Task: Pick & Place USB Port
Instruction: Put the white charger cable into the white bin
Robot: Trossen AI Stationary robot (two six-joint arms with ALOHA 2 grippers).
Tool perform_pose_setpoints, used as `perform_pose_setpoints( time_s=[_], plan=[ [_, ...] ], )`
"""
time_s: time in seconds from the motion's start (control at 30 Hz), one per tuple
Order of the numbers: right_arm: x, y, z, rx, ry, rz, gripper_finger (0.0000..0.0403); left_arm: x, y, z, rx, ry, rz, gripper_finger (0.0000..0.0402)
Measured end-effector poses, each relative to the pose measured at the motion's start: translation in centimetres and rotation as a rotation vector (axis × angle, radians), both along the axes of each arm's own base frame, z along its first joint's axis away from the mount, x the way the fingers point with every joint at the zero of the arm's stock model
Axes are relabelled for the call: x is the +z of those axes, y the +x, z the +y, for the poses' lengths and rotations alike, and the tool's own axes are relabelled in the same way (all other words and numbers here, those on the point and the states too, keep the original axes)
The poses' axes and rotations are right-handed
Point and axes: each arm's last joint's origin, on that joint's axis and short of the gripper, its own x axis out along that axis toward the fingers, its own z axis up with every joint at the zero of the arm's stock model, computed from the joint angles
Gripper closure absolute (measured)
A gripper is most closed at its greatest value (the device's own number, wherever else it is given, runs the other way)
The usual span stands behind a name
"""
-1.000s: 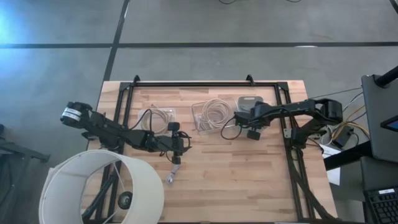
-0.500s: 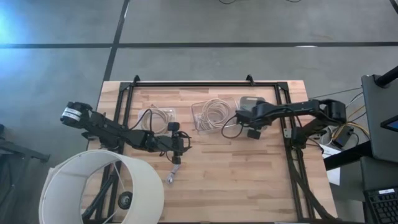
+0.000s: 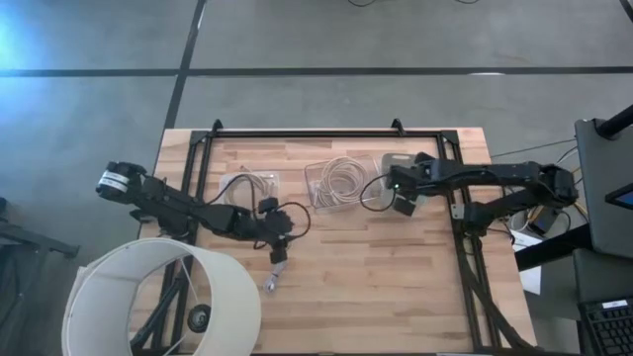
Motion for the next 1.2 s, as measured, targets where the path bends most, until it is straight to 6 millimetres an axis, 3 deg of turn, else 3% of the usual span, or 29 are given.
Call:
perform_pose_setpoints(
  time_s=[0.23,0.5,0.73,1.03,1.2],
  plan=[
    [3.6,0.7,0.5,-0.024,-0.04,-0.312,0.0277,1.2,0.0,-0.5,0.041,-0.226,0.129,0.02],
    [4.8,3.2,2.6,0.2,-0.097,-0.52,0.0261,0.7,-0.7,-1.2,0.08,-0.352,0.2,0.02],
    [4.2,5.4,4.0,0.299,-0.111,-0.575,0.0249,-0.1,-0.9,-2.5,0.077,-0.409,0.251,0.02],
    [1.7,7.3,5.4,0.387,-0.097,-0.478,0.0239,-2.8,-0.4,-3.5,0.152,-0.469,0.358,0.02],
    [1.8,7.9,5.4,0.441,-0.126,-0.454,0.0236,-3.6,-0.2,-3.7,0.167,-0.488,0.393,0.02]
  ],
)
